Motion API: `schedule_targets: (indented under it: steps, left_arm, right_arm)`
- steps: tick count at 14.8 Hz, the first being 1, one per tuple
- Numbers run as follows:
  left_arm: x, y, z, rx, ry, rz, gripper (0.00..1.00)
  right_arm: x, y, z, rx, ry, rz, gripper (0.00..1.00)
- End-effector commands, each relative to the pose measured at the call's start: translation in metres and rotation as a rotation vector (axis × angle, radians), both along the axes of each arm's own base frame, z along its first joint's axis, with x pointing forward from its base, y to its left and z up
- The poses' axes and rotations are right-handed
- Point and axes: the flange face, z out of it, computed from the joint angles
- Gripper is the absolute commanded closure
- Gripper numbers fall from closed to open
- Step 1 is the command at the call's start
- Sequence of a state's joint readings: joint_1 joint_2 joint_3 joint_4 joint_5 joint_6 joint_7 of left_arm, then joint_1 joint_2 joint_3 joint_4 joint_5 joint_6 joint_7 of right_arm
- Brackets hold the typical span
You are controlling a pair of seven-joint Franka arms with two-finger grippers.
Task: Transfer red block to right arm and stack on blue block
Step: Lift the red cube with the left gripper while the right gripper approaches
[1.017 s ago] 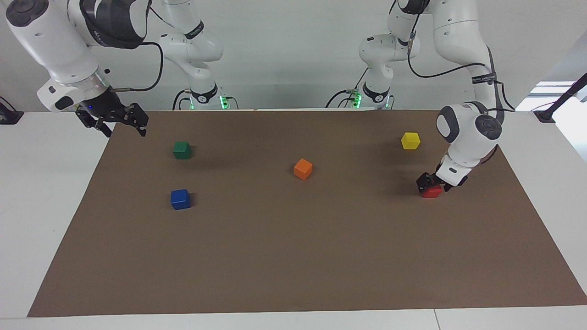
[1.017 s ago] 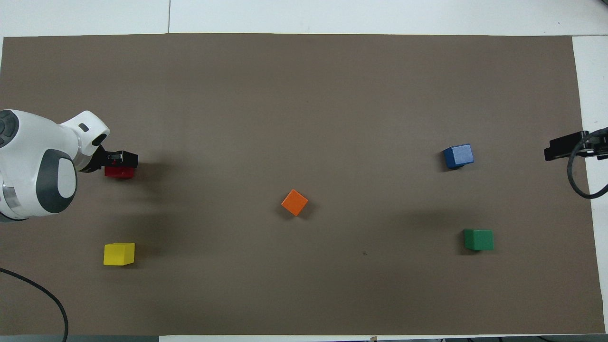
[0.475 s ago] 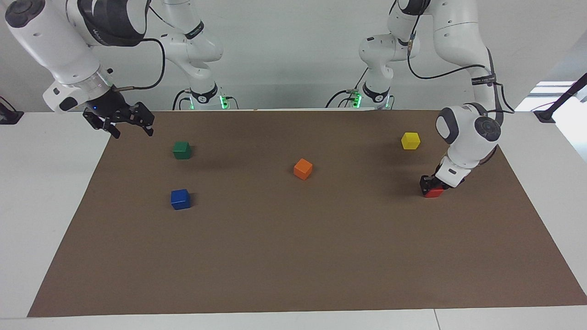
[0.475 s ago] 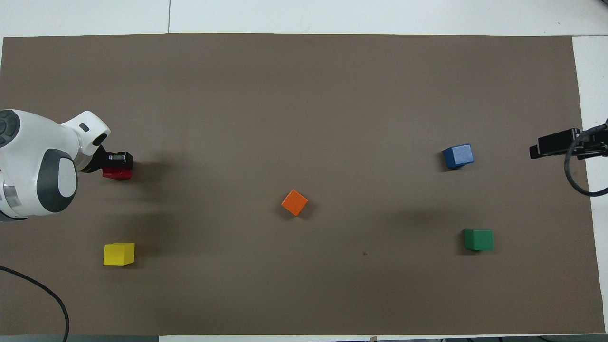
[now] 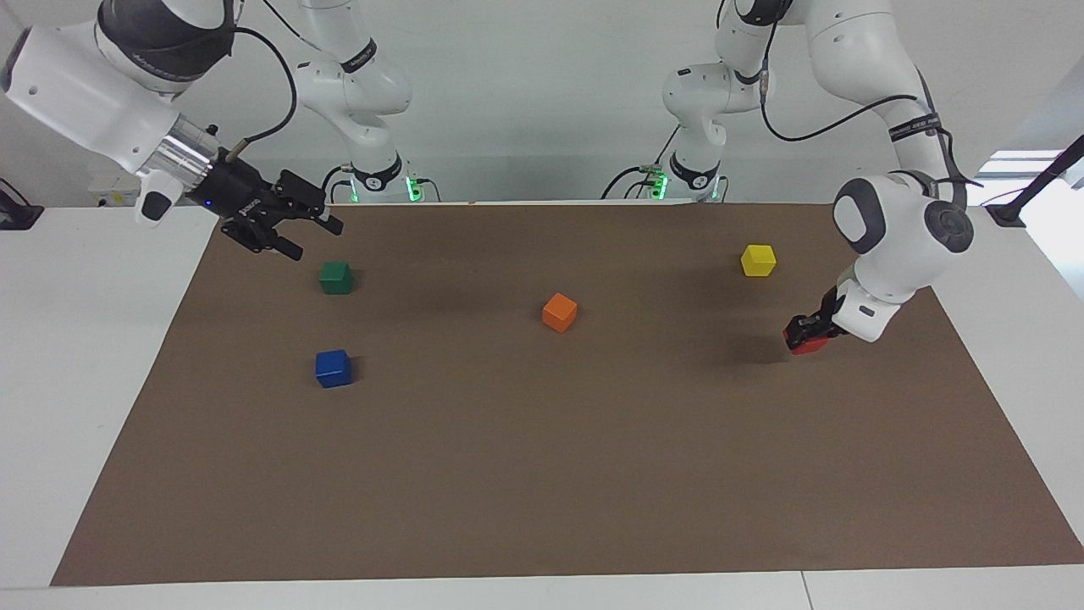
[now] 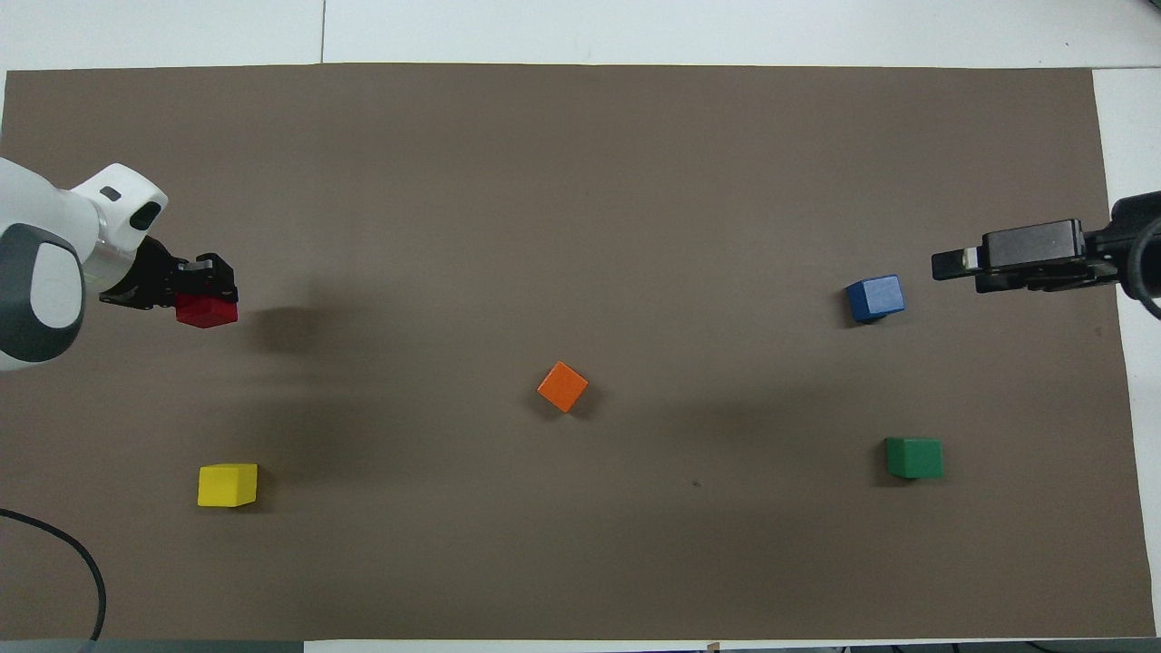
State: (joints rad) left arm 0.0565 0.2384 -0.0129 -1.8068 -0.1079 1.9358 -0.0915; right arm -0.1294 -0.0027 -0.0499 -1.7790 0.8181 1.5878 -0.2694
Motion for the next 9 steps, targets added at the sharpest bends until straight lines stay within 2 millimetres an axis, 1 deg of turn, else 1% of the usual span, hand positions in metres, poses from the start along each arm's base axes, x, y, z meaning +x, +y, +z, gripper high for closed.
schedule_targets:
  steps: [1,2,3,4,5,6,7,8,9]
  left_arm:
    - [0.011,-0.027,0.055,-0.086,0.038,0.207,1.00]
    - [0.014,-0.038,0.071,-0.131,0.042,0.285,1.00]
    - [0.014,-0.049,0.084,-0.163,0.060,0.351,1.00]
    - [0.011,-0.065,0.100,-0.197,0.086,0.409,1.00]
    - [0.007,-0.081,0.111,-0.232,0.117,0.485,1.00]
    - [0.003,-0.100,0.126,-0.279,0.139,0.583,1.00]
    - [0.001,-0.120,0.133,-0.326,0.189,0.696,1.00]
    - [0.000,-0.138,0.136,-0.352,0.238,0.803,1.00]
    - [-0.003,-0.160,0.136,-0.354,0.277,0.863,1.00]
  right_arm:
    - [0.003,-0.004,-0.033,0.275,-0.041,0.030,0.00]
    - [0.002,-0.001,-0.039,0.343,-0.045,0.032,0.00]
    - [-0.001,0.001,-0.053,0.419,-0.031,0.037,0.00]
    - [-0.001,0.004,-0.073,0.495,-0.028,0.046,0.00]
    - [0.000,0.004,-0.093,0.548,-0.041,0.050,0.00]
    - [0.001,0.003,-0.117,0.597,-0.015,0.056,0.00]
    - [0.006,0.001,-0.148,0.692,0.009,0.065,0.00]
    - [0.009,0.003,-0.181,0.775,0.012,0.076,0.00]
    - [0.010,0.003,-0.200,0.812,0.026,0.084,0.00]
